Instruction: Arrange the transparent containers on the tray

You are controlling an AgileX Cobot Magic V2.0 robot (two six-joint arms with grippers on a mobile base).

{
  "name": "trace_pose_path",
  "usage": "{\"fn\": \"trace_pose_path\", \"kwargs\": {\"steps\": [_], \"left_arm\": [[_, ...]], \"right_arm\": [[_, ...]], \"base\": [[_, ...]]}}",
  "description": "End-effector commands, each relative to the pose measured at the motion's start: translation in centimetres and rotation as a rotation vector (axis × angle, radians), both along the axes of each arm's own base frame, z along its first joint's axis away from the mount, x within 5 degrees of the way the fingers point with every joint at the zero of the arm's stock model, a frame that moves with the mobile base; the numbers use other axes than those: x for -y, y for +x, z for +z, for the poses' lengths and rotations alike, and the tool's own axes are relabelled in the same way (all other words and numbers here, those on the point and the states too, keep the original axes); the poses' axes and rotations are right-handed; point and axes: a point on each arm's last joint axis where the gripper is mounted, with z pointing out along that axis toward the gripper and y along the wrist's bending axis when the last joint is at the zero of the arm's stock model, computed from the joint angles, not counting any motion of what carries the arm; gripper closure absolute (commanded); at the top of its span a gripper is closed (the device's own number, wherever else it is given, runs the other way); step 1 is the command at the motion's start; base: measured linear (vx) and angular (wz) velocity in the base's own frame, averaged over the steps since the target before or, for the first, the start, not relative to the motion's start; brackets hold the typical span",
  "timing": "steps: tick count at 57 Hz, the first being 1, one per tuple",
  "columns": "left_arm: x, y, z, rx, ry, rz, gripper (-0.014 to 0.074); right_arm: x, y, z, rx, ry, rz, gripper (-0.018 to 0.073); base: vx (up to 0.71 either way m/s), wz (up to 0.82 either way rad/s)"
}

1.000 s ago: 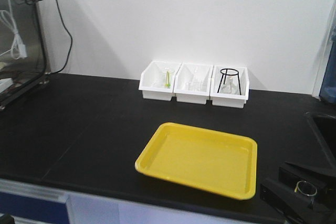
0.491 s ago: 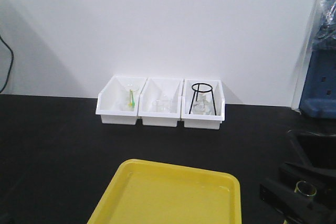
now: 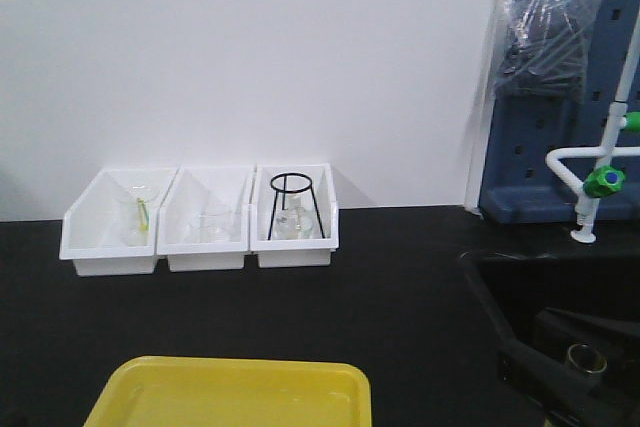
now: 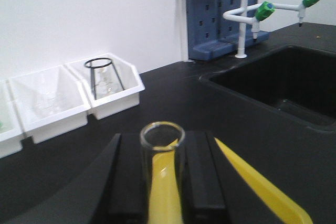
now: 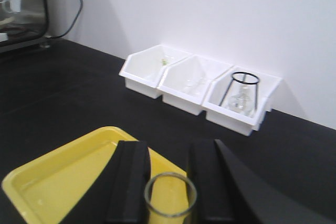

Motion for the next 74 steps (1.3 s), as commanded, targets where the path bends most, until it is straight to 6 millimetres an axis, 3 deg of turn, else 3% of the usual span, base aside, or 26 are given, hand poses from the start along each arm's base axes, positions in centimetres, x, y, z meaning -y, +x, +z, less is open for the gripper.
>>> {"fn": "trace_pose_path", "kwargs": {"steps": [1,74], "left_arm": [[-0.18,0.13,0.96,0.03,0.007,0.024,0.0597],[-0.18,0.13,0.96,0.03,0.007,0.024,0.0596]], "right_arm": [[0.01,-0.09,1.84,0.103,0.058,0.007,0.0571],[0.02,-0.09,1.8,0.1,0.056,0.007,0.0571]], "base": [[0.11,-0.31],[0.07,0.02]]}}
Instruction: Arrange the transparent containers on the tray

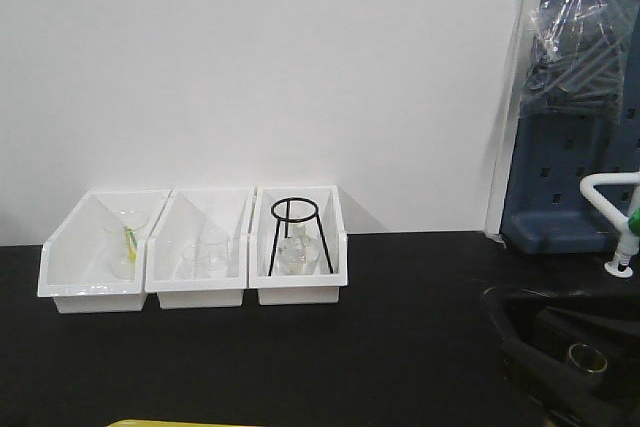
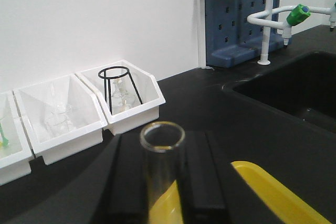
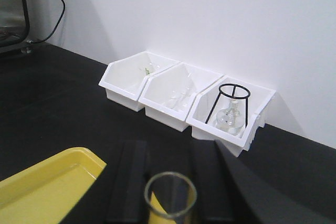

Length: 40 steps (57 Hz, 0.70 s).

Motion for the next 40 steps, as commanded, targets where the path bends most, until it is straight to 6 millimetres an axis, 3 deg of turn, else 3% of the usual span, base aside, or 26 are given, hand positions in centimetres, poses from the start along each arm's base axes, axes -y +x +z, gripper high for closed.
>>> {"fn": "trace_pose_path", "kwargs": {"steps": [1,23,29,40], "left_arm": [[-0.2,0.1,1.0,0.03,0.007,0.024,0.0596],[0.0,0.3,0.8,0.009,-0.01,0.009,0.0596],[0.1,1.5,0.2,-0.085,-0.07,0.027,0.0596],[1.1,5.6,-0.5,-0.256,-0.088,0.032,0.0596]], "right_arm": [[0.0,-0.1,1.8,0.101,0.057,0.007,0.0571],[0.0,-0.1,1.8,0.103,0.058,0.007,0.0571],[0.0,-0.1,2.0,0.114,0.067,0.009,0.0571],[0.0,-0.1,1.9,0.113,0.066,0.009,0.0571]], "base": [[0.0,0.0],[0.0,0.0],[0.0,0.0],[0.0,0.0]]}}
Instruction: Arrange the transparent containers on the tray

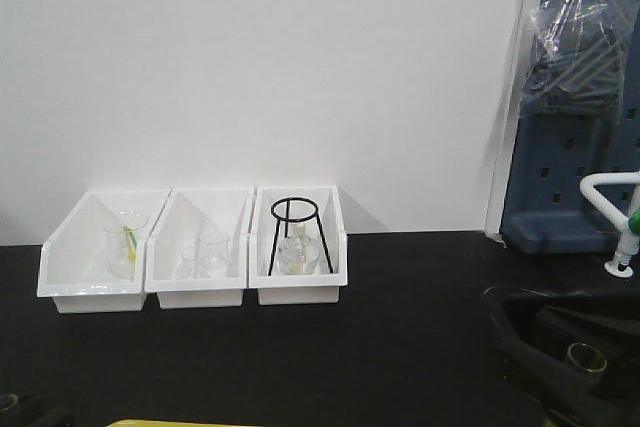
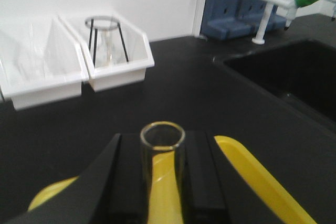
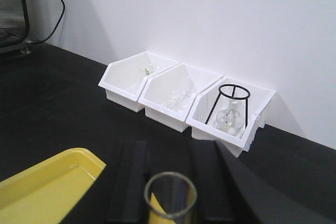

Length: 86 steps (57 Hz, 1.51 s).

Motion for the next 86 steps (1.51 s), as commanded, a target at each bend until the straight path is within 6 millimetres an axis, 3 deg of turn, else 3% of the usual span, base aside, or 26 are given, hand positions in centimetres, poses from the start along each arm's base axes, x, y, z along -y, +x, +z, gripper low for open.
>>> {"fn": "trace_pose_path", "kwargs": {"steps": [1,11,22,34,49,86], "left_arm": [[0.3,2.1,1.1,-0.012,0.022,0.014,0.0596],[1.8,7.5,0.0,-0.153,0.066,-0.037,0.0596],[3.0,11.0,-4.5,-0.415,0.0,-0.061,0.0596],[3.5,12.0,-7.4,-0.534,0.004,-0.079,0.0596],[3.4,12.0,-8.1,-0.586,-0.025,-0.129,0.0596],[0.1,13.1,-8.9,-0.538,0.059,-0.061,0.0596]], "right_arm": [[0.0,-0.1,1.9,0.109,0.062,0.008,0.0571],[0.0,-0.1,1.8,0.104,0.059,0.007,0.0571],[0.0,-0.1,1.8,0.102,0.058,0.007,0.0571],[0.0,-0.1,1.8,0.101,0.056,0.007,0.0571],[0.0,-0.1,1.8,0.101,0.055,0.007,0.0571],[-0.8,1.0,1.0,0.056,0.021,0.007,0.0571]], "base": [[0.0,0.0],[0.0,0.0],[0.0,0.0],[0.0,0.0],[0.0,0.0],[0.0,0.0]]}}
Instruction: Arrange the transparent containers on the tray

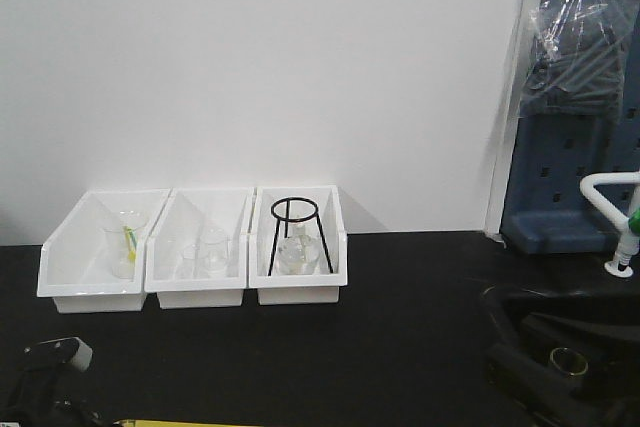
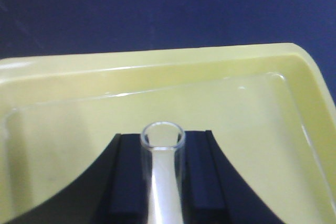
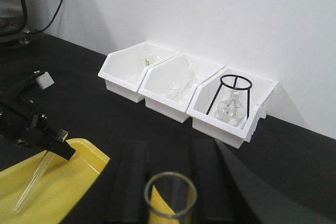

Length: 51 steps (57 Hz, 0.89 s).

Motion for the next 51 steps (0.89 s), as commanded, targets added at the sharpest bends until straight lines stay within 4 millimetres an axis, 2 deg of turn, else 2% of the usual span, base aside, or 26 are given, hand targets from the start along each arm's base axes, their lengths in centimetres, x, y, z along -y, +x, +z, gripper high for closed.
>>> {"fn": "trace_pose_path", "kwargs": {"steps": [1,13,33,51], "left_arm": [[-0.3,0.3,1.3,0.092,0.094,-0.07,0.0596],[-0.5,0.5,0.9,0.109,0.141,-0.08,0.0596],[-0.5,1.2,-2.8,-0.024,0.142,-0.091,0.0593],[-0.8,1.6,-4.2,-0.062,0.174,-0.066,0.0542]], "right_arm": [[-0.3,0.3,1.6,0.088,0.047,0.008,0.0571],[-0.4,0.5,1.4,0.08,0.041,0.008,0.0571],[-0.4,0.5,1.4,0.079,0.04,0.008,0.0571],[-0.4,0.5,1.4,0.079,0.04,0.008,0.0571]], "base": [[0.0,0.0],[0.0,0.0],[0.0,0.0],[0.0,0.0]]}}
